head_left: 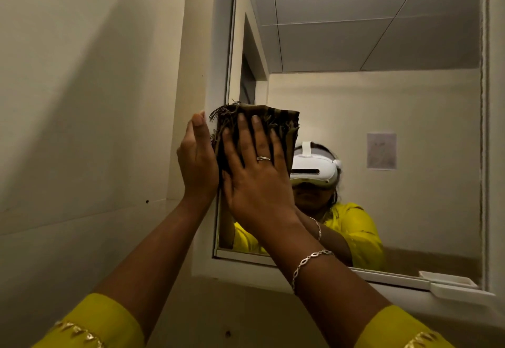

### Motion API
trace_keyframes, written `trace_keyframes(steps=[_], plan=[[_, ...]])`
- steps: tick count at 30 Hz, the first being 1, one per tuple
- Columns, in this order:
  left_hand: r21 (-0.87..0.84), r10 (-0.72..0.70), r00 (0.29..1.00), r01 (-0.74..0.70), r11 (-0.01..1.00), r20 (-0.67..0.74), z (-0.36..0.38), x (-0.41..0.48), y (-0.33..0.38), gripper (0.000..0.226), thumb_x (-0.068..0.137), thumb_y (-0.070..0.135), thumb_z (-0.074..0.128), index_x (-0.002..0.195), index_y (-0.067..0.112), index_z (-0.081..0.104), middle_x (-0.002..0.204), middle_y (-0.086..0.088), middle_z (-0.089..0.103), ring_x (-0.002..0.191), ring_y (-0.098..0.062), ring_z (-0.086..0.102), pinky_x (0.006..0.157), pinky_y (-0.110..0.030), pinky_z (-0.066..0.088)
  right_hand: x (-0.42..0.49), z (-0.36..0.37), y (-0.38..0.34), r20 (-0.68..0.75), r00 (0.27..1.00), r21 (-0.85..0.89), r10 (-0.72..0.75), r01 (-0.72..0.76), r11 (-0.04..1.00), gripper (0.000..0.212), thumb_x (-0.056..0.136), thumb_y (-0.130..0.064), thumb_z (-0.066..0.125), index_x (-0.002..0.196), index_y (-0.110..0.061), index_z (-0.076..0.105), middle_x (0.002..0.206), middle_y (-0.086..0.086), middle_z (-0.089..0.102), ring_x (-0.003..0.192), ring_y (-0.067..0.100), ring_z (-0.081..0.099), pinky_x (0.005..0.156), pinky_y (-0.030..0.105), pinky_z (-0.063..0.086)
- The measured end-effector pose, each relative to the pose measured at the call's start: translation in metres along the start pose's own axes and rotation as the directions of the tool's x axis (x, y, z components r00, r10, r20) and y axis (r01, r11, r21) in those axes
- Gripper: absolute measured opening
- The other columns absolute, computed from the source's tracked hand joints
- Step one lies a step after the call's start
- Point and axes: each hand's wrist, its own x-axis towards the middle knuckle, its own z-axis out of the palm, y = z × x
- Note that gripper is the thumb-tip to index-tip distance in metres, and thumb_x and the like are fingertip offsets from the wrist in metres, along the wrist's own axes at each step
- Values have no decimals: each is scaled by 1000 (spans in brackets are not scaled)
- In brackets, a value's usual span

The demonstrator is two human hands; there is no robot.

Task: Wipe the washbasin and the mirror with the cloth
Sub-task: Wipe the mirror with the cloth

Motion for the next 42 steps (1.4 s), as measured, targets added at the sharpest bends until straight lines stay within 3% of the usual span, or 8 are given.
trace_keyframes(steps=[4,8,15,19,23,28,31,42], plan=[[16,29,1000,-29,999,9,0,-4,3,112,64,86,11,128,1,46,64,22,56,67,21,53,63,1,41,-7,0,6,14,997,-6,-80,80,997,61,89,-39,25,144,-13,28,153,15,22,142,31,15,112,44,7],[92,85,996,-84,992,-10,6,-9,12,101,70,69,7,126,-5,46,67,27,40,62,31,44,59,6,35,-15,-4,14,41,992,2,-116,116,993,61,89,-38,26,144,-12,27,153,15,22,143,30,15,112,44,8],[177,155,988,-153,972,-1,8,-8,9,91,80,62,10,121,-9,49,72,21,40,63,29,45,61,5,36,-38,-16,47,57,987,-26,-150,152,988,58,90,-36,29,144,-13,28,153,13,23,142,29,16,113,44,10],[236,186,982,-172,956,-42,7,-12,7,71,89,47,17,118,-9,51,94,-23,65,82,-1,54,63,4,37,-51,-26,72,56,987,-54,-151,154,987,58,90,-37,33,143,-14,28,152,12,25,142,28,18,114,43,11],[240,129,990,-112,964,-58,6,-18,4,66,95,45,19,114,-8,53,73,-3,60,66,21,51,59,1,39,-65,-34,96,66,991,-93,-118,124,988,58,91,-37,33,144,-14,27,152,12,25,142,28,18,113,43,14],[259,87,993,-64,964,-76,4,-26,-3,64,96,45,20,97,-9,55,60,10,39,54,15,47,50,-3,35,-84,-47,129,85,993,-125,-78,88,988,57,93,-37,31,145,-14,23,153,12,18,142,28,13,114,44,12],[295,26,994,5,955,-102,4,-29,-6,40,100,19,26,98,-9,54,61,12,37,54,16,46,50,-3,34,-96,-55,150,84,995,-144,-49,61,988,57,93,-37,29,145,-13,23,152,12,17,142,27,12,114,44,12],[299,-18,996,45,953,-92,2,-34,-2,44,100,23,23,107,-8,53,63,11,39,56,18,46,53,-1,34,-117,-73,202,101,994,-226,27,-4,974,57,95,-42,17,144,-15,21,152,13,19,141,27,12,114,39,4]])
